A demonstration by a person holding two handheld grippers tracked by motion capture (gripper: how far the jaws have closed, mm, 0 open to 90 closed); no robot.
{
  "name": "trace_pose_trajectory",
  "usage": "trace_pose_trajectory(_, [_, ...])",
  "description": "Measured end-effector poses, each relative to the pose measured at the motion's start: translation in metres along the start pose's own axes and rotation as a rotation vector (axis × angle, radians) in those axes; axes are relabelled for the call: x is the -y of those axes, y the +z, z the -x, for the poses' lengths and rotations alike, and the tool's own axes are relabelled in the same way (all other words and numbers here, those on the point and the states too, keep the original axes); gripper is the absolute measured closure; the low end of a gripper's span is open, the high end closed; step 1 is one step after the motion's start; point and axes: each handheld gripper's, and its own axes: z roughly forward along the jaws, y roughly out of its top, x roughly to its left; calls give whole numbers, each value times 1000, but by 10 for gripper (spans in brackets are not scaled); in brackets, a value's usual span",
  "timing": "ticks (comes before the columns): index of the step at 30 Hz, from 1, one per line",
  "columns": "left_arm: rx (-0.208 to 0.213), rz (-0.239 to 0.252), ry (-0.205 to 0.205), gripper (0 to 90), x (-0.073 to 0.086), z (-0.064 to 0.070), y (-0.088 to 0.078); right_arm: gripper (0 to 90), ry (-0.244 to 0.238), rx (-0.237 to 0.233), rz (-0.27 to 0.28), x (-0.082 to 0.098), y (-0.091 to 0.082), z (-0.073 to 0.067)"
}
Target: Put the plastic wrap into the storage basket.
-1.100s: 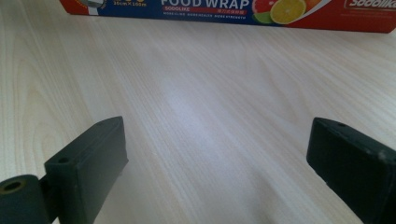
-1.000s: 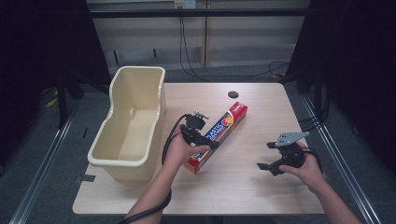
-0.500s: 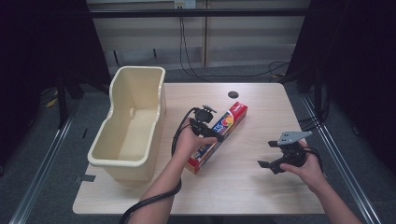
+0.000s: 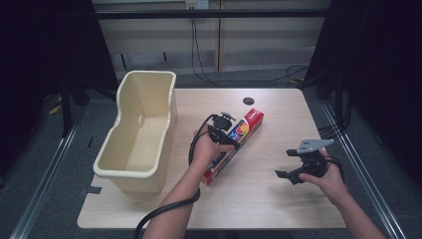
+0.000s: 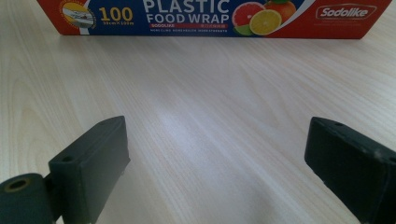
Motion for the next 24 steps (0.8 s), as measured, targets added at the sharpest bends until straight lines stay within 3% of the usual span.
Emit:
trace_pose_trajectory(4, [-5,3,-20,227,-2,0,5,62,5,-1,-1,0,0,0])
trace_pose_trajectory(11, [-8,-44,-29,249,-6,1,14,63,4,-2,6,-1,0,0])
trace_pose_trajectory(12, [-10,-53,-15,262,-7,1,15,63,4,-3,6,-1,0,0])
trace_pose_trajectory(15, [3,-69,-29,287,-9,1,18,65,1,-7,6,-1,0,0])
trace_pose_trajectory(24, [-20,-127,-54,340,-16,1,25,66,4,-5,9,-2,-2,0])
